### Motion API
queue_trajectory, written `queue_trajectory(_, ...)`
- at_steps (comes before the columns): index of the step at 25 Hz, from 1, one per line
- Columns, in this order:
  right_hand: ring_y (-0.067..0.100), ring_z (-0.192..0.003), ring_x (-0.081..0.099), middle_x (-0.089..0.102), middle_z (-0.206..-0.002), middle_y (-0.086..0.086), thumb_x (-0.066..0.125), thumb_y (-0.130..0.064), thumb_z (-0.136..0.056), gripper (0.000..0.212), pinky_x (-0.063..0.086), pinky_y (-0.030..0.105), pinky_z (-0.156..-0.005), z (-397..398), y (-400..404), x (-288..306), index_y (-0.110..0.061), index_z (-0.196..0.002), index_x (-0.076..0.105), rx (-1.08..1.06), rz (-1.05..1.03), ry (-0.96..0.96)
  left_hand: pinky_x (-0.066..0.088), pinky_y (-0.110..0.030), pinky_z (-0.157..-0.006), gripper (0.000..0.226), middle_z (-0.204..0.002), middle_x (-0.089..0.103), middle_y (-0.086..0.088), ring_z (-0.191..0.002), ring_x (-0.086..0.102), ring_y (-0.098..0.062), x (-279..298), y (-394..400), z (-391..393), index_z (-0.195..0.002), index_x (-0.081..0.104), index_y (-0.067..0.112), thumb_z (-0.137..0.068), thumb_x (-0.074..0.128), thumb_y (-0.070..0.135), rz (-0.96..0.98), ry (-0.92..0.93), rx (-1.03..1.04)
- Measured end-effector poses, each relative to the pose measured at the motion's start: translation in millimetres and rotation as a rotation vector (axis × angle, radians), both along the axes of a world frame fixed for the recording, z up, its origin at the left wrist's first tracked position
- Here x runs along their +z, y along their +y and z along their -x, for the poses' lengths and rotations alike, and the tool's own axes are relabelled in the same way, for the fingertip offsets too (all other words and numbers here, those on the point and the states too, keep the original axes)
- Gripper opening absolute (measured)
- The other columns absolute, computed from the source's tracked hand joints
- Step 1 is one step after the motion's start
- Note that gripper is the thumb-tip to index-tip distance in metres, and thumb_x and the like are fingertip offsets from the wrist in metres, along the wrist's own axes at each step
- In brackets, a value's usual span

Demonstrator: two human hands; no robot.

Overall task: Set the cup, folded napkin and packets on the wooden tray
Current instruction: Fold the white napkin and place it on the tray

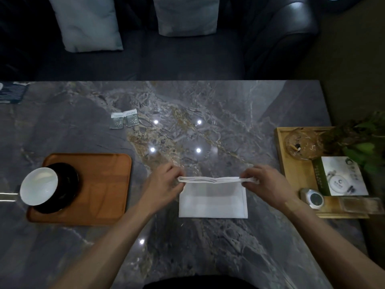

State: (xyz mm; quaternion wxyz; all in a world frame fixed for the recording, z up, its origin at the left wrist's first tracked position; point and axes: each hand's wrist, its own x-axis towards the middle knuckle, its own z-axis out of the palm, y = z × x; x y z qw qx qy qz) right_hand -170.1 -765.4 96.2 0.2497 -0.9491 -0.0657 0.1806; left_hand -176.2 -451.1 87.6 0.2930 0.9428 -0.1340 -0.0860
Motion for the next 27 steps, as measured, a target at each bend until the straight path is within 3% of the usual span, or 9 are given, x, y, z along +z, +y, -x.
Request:
queue_trajectory(4,0.012,-0.085,0.057,0.064,-0.090,-0.011,0.075,-0.023,-0.080,0.011,0.047,0.033,-0.073,33.5,1.3,-5.1,-0.030,-0.088,0.074,-0.028,-0.041,0.035,0.046,-0.032,-0.066,0.010,-0.088,0.056,0.004,-0.082,0.052,-0.013,-6.5,3.3,32.7,-0.087,0.065,0.022,-0.079,0.070,0.021,-0.019,0.011,0.029)
queue_trajectory(12,0.012,-0.087,0.056,0.065,-0.098,-0.006,0.075,-0.022,-0.081,0.009,0.048,0.028,-0.072,66.3,11.5,-23.5,-0.029,-0.087,0.073,-0.056,0.018,0.062,0.047,-0.034,-0.068,0.008,-0.088,0.057,0.005,-0.081,0.053,-0.013,-31.9,8.5,64.3,-0.090,0.063,0.025,-0.084,0.066,0.029,-0.123,0.128,-0.026)
queue_trajectory(17,0.016,-0.092,0.058,0.067,-0.104,-0.004,0.076,-0.027,-0.081,0.011,0.051,0.032,-0.077,74.4,13.3,-35.8,-0.028,-0.092,0.074,-0.055,0.053,0.074,0.037,-0.029,-0.068,0.006,-0.086,0.055,0.010,-0.080,0.052,-0.012,-44.6,5.5,68.8,-0.088,0.059,0.027,-0.084,0.063,0.031,-0.149,0.174,-0.025)
queue_trajectory(20,0.016,-0.092,0.059,0.067,-0.106,-0.003,0.077,-0.028,-0.080,0.015,0.052,0.032,-0.079,78.4,11.9,-42.9,-0.028,-0.094,0.073,-0.044,0.063,0.076,0.040,-0.030,-0.067,0.010,-0.085,0.057,0.011,-0.079,0.055,-0.011,-49.6,7.7,72.0,-0.088,0.060,0.027,-0.082,0.067,0.031,-0.148,0.181,-0.030)
queue_trajectory(27,0.021,-0.086,0.059,0.066,-0.102,0.001,0.085,-0.025,-0.071,0.028,0.053,0.034,-0.071,88.7,4.7,-51.9,-0.025,-0.095,0.071,0.042,0.113,-0.012,0.036,-0.032,-0.076,0.013,-0.096,0.059,0.011,-0.093,0.057,-0.013,-57.3,13.9,74.1,-0.093,0.058,0.032,-0.082,0.064,0.036,-0.239,0.226,-0.069)
